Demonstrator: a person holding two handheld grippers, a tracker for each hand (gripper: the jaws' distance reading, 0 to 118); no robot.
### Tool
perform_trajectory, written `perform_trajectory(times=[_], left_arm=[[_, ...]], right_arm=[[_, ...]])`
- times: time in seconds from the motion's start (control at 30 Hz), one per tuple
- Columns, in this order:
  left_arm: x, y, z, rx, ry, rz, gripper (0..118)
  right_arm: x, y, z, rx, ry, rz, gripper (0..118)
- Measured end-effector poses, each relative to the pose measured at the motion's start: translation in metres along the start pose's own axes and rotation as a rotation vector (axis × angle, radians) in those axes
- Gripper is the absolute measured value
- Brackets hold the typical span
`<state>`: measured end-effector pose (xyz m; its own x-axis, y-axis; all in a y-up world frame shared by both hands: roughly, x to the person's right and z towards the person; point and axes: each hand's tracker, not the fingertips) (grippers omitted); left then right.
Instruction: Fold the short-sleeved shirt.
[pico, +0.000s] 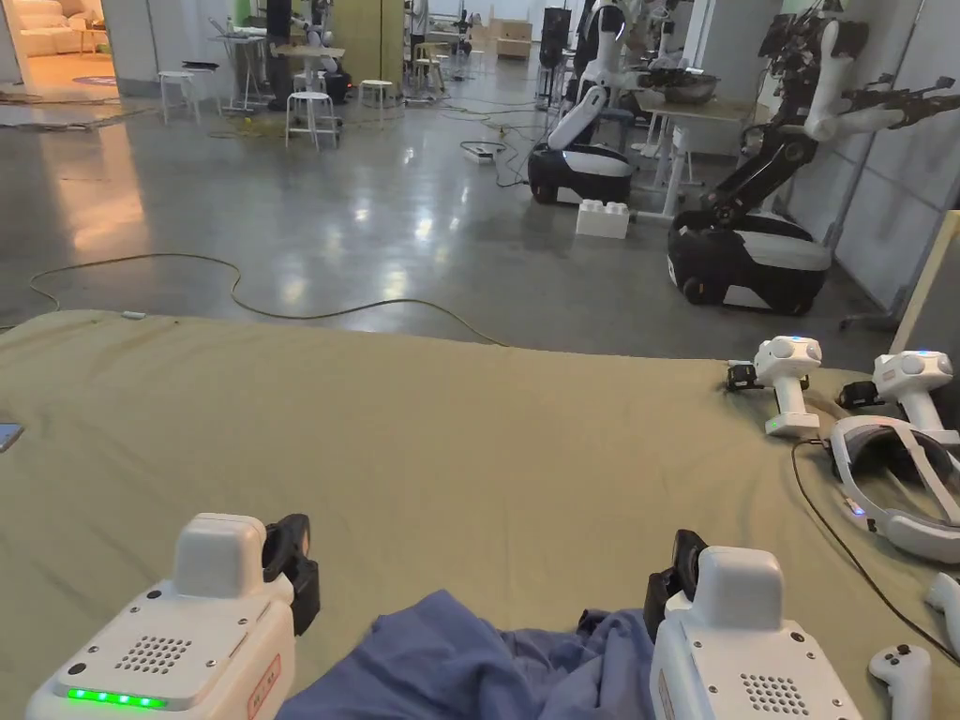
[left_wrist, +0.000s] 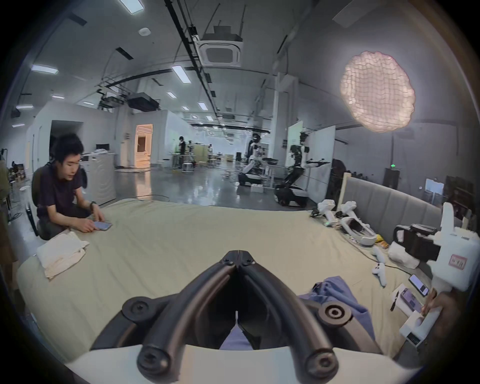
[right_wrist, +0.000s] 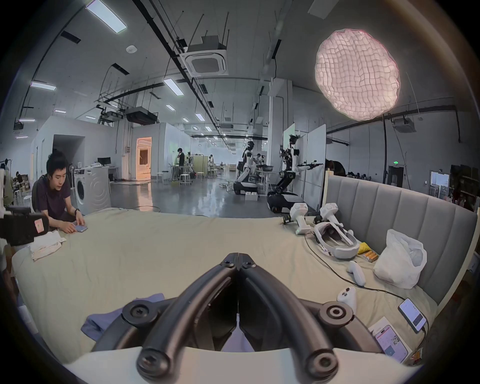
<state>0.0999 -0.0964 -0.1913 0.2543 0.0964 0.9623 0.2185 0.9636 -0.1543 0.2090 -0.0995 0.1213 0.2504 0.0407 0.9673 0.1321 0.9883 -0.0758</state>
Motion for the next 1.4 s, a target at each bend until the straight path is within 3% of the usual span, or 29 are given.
perform_trajectory(times=[0.13, 0.27, 0.43, 0.47, 0.63, 0.8, 0.93, 1.07, 1.1, 1.27, 1.4], left_arm=[[-0.014, -0.008, -0.008, -0.079, 0.08, -0.012, 0], [-0.042, -0.03, -0.038, -0.338, 0.044, 0.112, 0], [-0.067, -0.078, -0.073, -0.637, 0.025, 0.131, 0], [-0.071, -0.087, -0.079, -0.695, 0.022, 0.138, 5], [-0.084, -0.124, -0.104, -0.858, 0.039, 0.215, 62], [-0.076, -0.144, -0.118, -0.902, 0.074, 0.195, 62], [-0.057, -0.144, -0.113, -0.881, 0.123, 0.056, 53], [-0.045, -0.141, -0.107, -0.884, 0.089, 0.034, 9], [-0.049, -0.141, -0.106, -0.884, 0.08, 0.045, 5], [-0.063, -0.123, -0.085, -0.808, 0.025, 0.137, 4], [-0.068, -0.102, -0.06, -0.706, -0.006, 0.149, 4]], right_arm=[[-0.003, 0.003, -0.003, 0.011, 0.001, -0.005, 0], [-0.002, 0.0, -0.008, -0.015, 0.014, 0.011, 0], [0.003, -0.008, -0.012, -0.052, 0.018, 0.033, 0], [0.005, -0.012, -0.013, -0.06, 0.015, 0.036, 0], [0.014, -0.023, -0.016, -0.087, 0.0, 0.034, 0], [0.024, -0.026, -0.011, -0.052, -0.016, 0.013, 0], [0.032, -0.019, -0.004, -0.001, -0.025, -0.007, 0], [0.036, -0.014, -0.003, 0.036, -0.035, 0.002, 0], [0.037, -0.013, -0.004, 0.039, -0.035, 0.007, 0], [0.046, -0.017, -0.022, 0.006, -0.027, 0.03, 0], [0.059, -0.025, -0.066, -0.167, -0.014, 0.053, 0]])
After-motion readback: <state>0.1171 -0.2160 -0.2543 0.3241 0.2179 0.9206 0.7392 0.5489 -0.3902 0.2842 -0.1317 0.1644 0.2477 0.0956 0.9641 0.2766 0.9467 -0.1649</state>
